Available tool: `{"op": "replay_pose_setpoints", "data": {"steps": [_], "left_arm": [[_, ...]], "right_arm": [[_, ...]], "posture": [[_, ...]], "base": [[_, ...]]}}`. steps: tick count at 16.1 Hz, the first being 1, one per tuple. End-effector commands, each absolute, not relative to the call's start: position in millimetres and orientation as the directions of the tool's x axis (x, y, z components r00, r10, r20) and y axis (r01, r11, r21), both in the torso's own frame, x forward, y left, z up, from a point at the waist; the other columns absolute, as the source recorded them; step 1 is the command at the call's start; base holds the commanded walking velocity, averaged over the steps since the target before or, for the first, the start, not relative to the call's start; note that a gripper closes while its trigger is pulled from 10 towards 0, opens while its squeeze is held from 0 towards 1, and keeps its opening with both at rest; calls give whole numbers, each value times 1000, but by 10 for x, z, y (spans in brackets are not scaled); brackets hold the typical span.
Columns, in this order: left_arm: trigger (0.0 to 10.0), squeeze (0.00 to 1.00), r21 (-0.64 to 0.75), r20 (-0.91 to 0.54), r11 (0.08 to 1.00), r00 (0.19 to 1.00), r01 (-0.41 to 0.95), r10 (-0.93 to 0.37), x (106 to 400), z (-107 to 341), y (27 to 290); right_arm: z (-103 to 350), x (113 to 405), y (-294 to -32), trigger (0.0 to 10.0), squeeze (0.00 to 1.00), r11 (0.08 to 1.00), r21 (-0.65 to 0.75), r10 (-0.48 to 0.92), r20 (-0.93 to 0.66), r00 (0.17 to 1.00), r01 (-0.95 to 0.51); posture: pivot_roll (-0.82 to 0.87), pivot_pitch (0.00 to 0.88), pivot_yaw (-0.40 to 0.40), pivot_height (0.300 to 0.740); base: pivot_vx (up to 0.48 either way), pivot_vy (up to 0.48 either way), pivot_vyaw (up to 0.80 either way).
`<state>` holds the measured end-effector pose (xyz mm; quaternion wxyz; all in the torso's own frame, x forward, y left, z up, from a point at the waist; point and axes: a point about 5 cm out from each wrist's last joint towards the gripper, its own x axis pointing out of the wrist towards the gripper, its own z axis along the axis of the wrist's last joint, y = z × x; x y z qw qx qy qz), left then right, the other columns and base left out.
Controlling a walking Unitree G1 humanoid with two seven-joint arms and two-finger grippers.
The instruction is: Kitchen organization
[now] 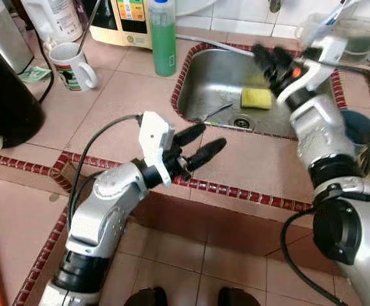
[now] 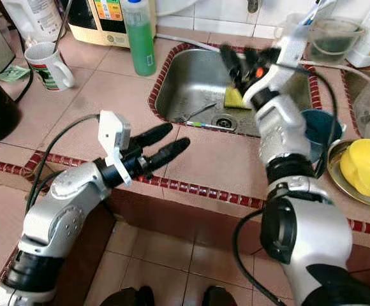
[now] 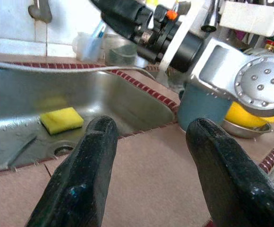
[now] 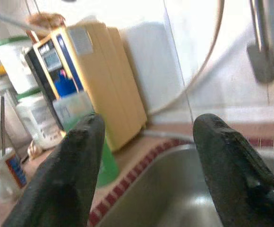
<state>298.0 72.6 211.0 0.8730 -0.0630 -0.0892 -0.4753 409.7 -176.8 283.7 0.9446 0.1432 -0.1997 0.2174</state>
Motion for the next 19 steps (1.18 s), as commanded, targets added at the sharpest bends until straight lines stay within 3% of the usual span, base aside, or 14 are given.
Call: {"op": "replay_pose_setpoints", "data": {"steps": [1,7,10,16,19], "left_arm": [[10000,0,-3,218,541,528,841,-821,3000,2123,742],[10000,0,76,272,623,585,779,-764,3171,2189,857],[10000,0,45,294,676,637,735,-712,3272,2195,934],[10000,0,-24,274,770,745,638,-609,3377,1981,1045],[10000,0,-30,295,820,789,572,-539,3398,1948,1105]], "right_arm": [[3046,4076,-1775,10000,0,876,127,350,495,795,-465],[3255,3969,-1828,10000,0,946,27,248,582,774,-324],[3220,3863,-1852,10000,0,979,15,153,612,776,-205],[2710,3494,-2027,10000,0,998,-16,-42,550,834,61],[2424,3286,-2016,10000,0,994,-13,-87,505,859,108]], "posture": [[-85,148,34,740],[-91,71,29,740],[-95,40,33,740],[-109,0,35,740],[-115,0,41,740]], "base": [[0,0,0],[0,0,0],[0,0,0],[0,0,0],[0,0,0]]}}
